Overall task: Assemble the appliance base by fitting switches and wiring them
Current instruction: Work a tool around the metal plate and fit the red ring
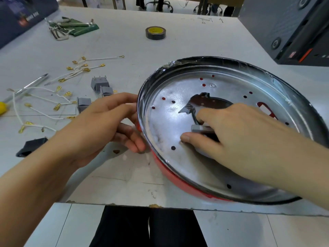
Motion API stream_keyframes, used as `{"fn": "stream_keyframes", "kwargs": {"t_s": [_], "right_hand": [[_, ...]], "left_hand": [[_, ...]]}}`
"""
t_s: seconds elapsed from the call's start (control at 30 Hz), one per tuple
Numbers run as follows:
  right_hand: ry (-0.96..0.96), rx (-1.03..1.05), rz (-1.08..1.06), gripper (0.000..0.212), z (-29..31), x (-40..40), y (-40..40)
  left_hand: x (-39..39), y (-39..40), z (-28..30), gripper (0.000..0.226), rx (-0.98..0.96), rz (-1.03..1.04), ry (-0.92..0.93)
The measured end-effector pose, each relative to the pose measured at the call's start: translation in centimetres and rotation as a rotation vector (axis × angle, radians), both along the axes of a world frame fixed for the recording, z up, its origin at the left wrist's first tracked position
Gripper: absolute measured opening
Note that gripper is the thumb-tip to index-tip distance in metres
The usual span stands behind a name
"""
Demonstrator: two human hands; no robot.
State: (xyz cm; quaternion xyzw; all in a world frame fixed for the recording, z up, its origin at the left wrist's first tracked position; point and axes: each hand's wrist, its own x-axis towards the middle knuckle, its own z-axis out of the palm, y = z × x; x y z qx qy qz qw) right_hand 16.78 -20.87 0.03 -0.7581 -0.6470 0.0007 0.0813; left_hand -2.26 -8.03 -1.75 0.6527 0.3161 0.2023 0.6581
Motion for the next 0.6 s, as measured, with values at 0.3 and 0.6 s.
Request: {"fn": "stream_keyframes", "kwargs": {"t_s": [0.3, 0.6], "right_hand": [[0.025, -0.083, 0.025, 0.055, 2.4, -0.2, -0.7], [0.024, -0.041, 0.011, 0.057, 2.3, -0.6, -0.7]], "left_hand": [[0.1, -0.4, -0.1, 0.056, -0.055, -0.004, -0.044], [-0.9, -1.6, -0.1, 0.067, 0.128, 0.087, 0.013]]}}
